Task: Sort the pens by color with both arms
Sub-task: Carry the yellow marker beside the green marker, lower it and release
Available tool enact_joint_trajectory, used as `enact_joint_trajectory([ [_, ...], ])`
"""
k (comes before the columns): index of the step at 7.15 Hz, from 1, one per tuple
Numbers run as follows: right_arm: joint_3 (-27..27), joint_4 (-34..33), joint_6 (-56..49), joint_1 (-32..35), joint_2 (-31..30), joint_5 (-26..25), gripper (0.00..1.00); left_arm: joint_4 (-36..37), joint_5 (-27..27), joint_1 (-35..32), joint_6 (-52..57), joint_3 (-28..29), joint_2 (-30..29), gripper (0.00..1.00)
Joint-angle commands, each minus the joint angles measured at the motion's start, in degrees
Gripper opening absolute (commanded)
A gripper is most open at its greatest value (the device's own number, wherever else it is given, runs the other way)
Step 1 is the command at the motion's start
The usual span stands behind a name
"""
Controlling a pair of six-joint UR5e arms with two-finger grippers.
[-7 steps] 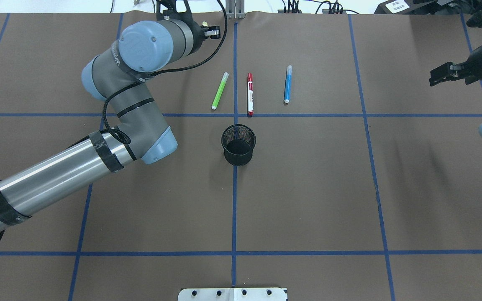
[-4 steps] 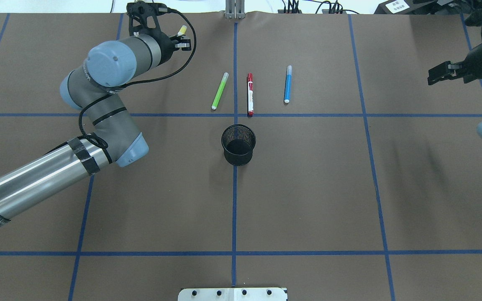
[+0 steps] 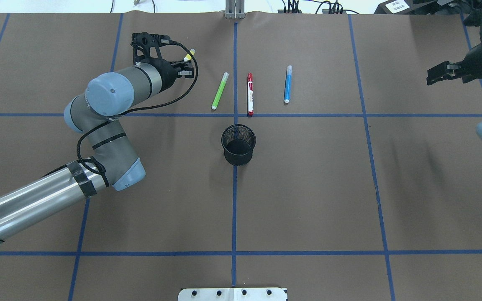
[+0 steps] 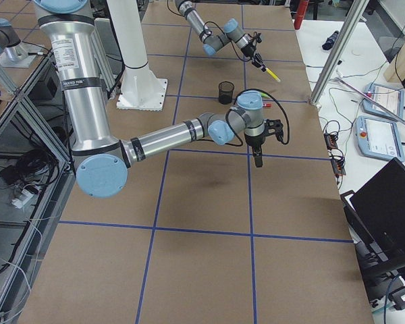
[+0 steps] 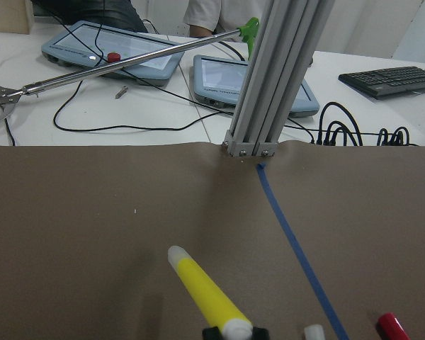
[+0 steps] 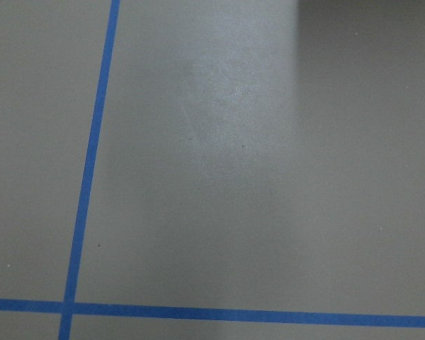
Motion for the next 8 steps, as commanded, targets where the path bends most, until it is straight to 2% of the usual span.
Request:
enact_joint_trajectory([
  [1, 0.2, 0.0, 0.0, 0.0, 0.0, -0.1, 0.98, 0.2, 0.1, 1.2, -0.1, -1.0, 0.8, 0.00],
  [3, 0.3, 0.0, 0.0, 0.0, 0.0, -0.1, 0.98, 0.5, 0.2, 2.0, -0.3, -1.9, 1.0, 0.03],
  [4, 0.3, 0.0, 0.0, 0.0, 0.0, -0.1, 0.98, 0.6, 0.2, 2.2, -0.3, -2.4, 1.4, 0.16],
  [5, 0.3, 0.0, 0.0, 0.0, 0.0, -0.1, 0.98, 0.6, 0.2, 2.3, -0.3, -2.8, 2.2, 0.55],
  [6, 0.3, 0.0, 0.0, 0.0, 0.0, -0.1, 0.98, 1.1, 0.3, 2.5, -0.3, -2.7, 2.4, 1.00],
  [7, 0.3, 0.0, 0.0, 0.0, 0.0, -0.1, 0.98, 1.8, 0.3, 2.6, -0.4, -3.6, 2.5, 1.00],
  [8, 0.3, 0.0, 0.1, 0.0, 0.0, -0.1, 0.98, 5.8, 0.2, 2.7, -3.6, -6.2, 2.4, 1.00],
])
